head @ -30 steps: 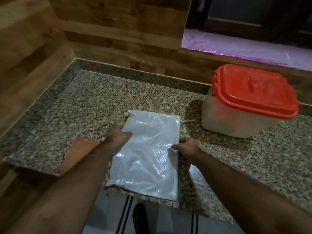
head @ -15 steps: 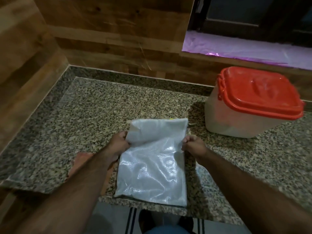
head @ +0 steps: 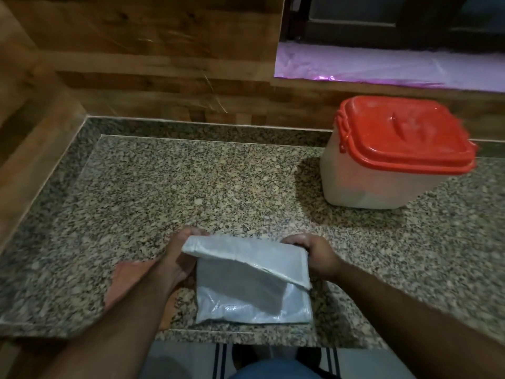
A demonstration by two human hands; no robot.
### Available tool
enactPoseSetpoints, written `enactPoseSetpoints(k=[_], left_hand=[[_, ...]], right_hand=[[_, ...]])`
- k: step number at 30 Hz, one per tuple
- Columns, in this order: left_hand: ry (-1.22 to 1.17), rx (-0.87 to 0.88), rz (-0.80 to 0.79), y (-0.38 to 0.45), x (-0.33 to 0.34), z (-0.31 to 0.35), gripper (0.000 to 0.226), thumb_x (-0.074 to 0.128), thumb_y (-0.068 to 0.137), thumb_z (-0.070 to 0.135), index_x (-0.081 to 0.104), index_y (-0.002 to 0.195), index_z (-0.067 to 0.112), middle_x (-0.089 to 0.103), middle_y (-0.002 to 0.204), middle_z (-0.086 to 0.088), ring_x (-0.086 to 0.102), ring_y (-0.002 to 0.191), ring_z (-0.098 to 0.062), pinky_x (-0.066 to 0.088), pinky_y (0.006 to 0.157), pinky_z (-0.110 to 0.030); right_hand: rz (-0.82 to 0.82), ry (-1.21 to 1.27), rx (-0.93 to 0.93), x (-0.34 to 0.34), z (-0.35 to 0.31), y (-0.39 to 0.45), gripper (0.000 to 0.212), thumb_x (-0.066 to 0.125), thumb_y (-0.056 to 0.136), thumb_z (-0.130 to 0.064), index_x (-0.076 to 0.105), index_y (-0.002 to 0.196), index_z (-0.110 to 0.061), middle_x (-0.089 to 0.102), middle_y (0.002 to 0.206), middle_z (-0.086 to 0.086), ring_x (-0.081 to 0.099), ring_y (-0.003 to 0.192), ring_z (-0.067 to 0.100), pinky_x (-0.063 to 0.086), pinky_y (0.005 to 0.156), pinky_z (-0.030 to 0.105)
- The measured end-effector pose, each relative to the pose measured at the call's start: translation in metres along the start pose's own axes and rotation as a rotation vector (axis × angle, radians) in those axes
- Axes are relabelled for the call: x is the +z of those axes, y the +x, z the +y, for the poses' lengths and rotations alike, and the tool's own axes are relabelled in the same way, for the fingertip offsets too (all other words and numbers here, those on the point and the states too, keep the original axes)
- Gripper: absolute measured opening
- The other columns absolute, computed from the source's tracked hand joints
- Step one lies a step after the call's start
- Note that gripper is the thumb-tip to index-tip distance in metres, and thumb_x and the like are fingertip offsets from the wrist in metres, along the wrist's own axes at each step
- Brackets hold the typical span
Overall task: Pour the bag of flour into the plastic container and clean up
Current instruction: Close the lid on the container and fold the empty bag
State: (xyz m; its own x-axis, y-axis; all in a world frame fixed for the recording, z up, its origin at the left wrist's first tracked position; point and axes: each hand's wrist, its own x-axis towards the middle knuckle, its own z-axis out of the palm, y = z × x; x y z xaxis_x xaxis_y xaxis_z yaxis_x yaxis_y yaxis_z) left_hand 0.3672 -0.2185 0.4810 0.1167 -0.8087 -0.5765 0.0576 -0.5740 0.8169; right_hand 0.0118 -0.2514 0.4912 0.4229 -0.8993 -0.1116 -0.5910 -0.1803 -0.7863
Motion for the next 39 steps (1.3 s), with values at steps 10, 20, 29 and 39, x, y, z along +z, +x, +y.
enactPoseSetpoints(k=[10,20,29,39], left_hand=[[0.458,0.595,-0.073,0.013,-0.013,-0.006,0.042,0.071,0.071,-0.026,0.079,0.062,0.015,0.083,0.101,-0.002,0.075,0.099,-0.017,0.056,0.088,-0.044],[1.266,0.690,-0.396,-0.009,-0.009,0.009,0.013,0.074,0.091,0.017,0.084,0.089,0.025,0.077,0.119,0.014,0.057,0.113,-0.009,0.049,0.101,-0.037],[1.297,0.345,-0.456,0.013,0.097,0.042,0.053,0.088,0.078,0.047,0.067,0.122,0.025,0.068,0.114,0.006,0.064,0.101,-0.016,0.056,0.089,-0.037],[1.081,0.052,-0.652,0.014,0.096,0.041,0.039,0.085,0.079,0.023,0.077,0.117,0.028,0.082,0.106,0.003,0.080,0.094,-0.023,0.065,0.091,-0.049]], right_hand=[[-0.119,-0.952,-0.375,-0.021,0.040,-0.022,0.089,0.085,0.086,-0.030,0.039,0.162,-0.037,0.062,0.153,0.006,0.071,0.123,0.033,0.064,0.087,0.044],[-0.277,-0.793,-0.143,-0.017,0.036,-0.019,0.044,0.045,0.107,-0.031,0.058,0.149,-0.038,0.045,0.166,-0.005,0.042,0.151,0.028,0.050,0.113,0.046],[-0.279,-0.902,-0.034,-0.013,-0.009,-0.009,0.057,0.041,0.096,-0.064,0.070,0.133,-0.032,0.052,0.158,-0.008,0.040,0.142,0.022,0.036,0.117,0.050],[-0.121,-0.308,0.177,-0.018,-0.017,-0.009,0.061,0.070,0.094,-0.051,0.059,0.150,-0.030,0.041,0.165,0.009,0.044,0.146,0.033,0.038,0.121,0.051]])
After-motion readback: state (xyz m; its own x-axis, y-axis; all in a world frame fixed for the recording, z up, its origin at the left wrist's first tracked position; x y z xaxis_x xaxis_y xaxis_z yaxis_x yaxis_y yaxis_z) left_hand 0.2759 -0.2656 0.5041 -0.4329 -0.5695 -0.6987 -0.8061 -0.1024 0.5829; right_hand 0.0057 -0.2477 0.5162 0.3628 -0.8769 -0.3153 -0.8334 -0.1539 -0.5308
